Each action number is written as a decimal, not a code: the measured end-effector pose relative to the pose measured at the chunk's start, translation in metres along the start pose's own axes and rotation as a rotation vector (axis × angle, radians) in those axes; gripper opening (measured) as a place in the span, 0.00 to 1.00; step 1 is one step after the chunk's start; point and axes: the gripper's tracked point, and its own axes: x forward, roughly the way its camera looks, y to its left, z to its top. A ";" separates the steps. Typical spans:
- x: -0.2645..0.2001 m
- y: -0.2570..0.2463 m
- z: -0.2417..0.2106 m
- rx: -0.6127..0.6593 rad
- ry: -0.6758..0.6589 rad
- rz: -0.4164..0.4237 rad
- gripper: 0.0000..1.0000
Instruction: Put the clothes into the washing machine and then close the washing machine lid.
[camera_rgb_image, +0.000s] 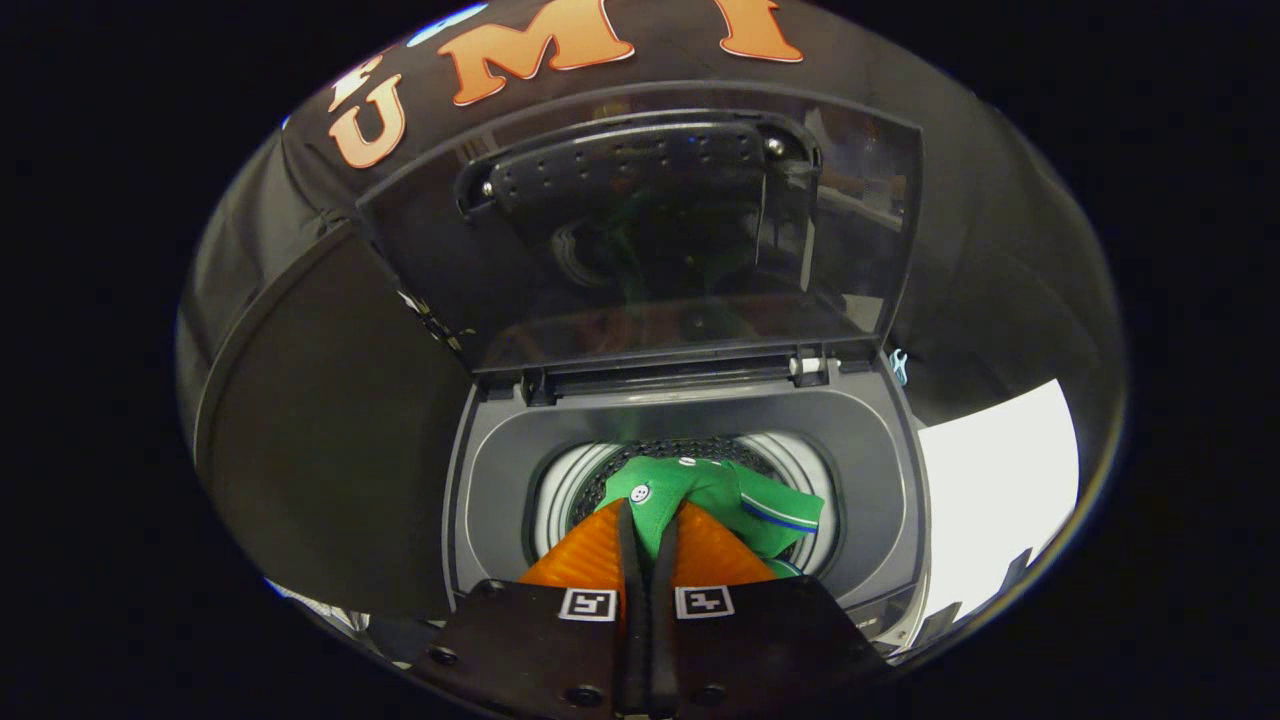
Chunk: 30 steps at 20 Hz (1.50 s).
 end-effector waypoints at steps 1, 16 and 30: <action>0.005 0.000 -0.005 0.007 0.017 -0.012 0.08; 0.074 -0.032 -0.074 0.110 0.157 -0.176 0.15; 0.035 -0.026 -0.047 0.103 0.036 -0.234 0.85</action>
